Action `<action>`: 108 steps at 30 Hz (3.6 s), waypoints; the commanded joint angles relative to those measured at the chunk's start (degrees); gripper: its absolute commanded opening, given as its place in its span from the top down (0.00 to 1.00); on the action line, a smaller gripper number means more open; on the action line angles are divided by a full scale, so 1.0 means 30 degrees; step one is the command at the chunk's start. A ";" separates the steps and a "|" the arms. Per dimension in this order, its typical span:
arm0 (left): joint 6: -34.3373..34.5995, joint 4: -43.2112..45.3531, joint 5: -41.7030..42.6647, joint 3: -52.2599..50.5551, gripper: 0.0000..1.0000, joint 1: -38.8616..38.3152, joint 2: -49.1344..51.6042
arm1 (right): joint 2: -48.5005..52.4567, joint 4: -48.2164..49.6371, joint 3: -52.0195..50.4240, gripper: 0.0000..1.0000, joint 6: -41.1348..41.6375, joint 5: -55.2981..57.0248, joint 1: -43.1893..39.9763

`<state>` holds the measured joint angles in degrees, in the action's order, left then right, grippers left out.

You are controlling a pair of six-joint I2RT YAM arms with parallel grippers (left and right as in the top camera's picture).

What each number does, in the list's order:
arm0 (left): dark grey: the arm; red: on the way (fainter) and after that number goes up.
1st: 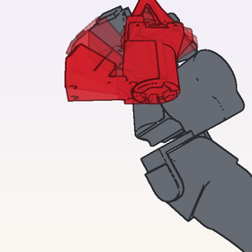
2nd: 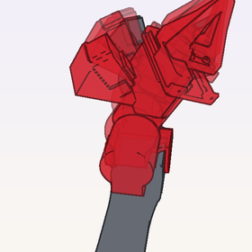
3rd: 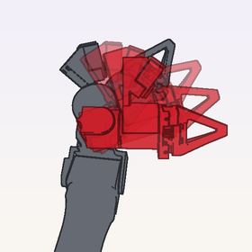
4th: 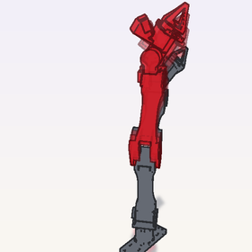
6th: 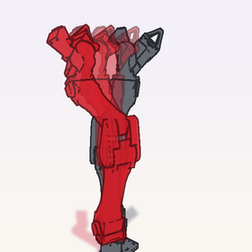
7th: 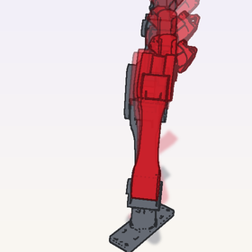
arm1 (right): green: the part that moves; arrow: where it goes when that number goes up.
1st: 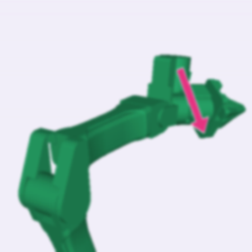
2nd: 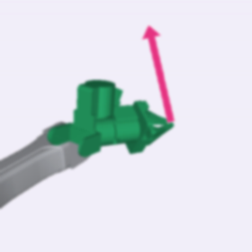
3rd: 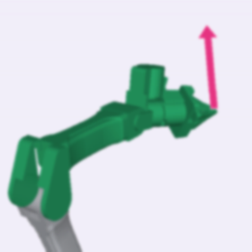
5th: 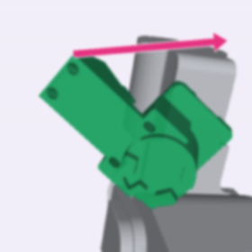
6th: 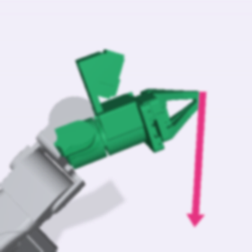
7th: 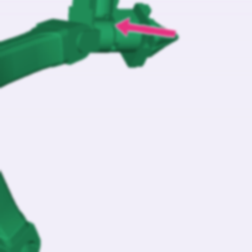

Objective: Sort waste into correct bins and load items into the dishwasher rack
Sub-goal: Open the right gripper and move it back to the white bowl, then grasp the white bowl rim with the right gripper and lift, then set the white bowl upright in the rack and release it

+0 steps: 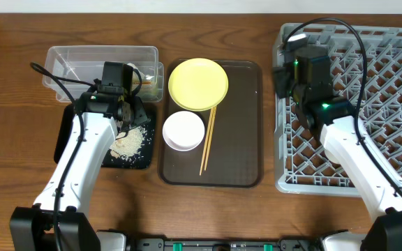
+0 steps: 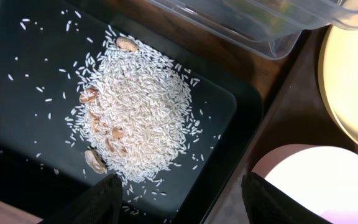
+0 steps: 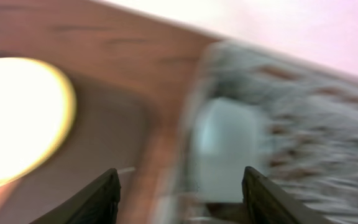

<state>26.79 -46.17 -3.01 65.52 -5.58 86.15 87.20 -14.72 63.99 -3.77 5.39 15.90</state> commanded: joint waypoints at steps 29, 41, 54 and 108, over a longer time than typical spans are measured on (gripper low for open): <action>0.0401 -0.1421 -0.0066 -0.0182 0.35 0.3803 -0.1639 | 0.7067 0.0364 -0.0066 0.69 0.4051 -0.5712 0.7308; 0.0401 -0.1428 -0.0007 -0.0197 0.35 0.3803 -0.1639 | 0.7067 0.0182 -0.0066 0.93 0.5333 -0.3300 0.7300; 0.0401 -0.1421 -0.0015 -0.0197 0.35 0.3803 -0.1639 | 0.6390 0.0189 -0.0058 0.99 0.5151 -0.3118 0.7176; 0.0408 -0.1239 -0.0007 -0.0197 0.35 0.3803 -0.1639 | 0.7854 1.7005 -0.0058 0.99 -1.3974 1.1395 -0.5610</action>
<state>27.24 -49.71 -2.96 65.32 5.63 81.23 110.00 36.77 63.68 -49.69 39.86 -2.33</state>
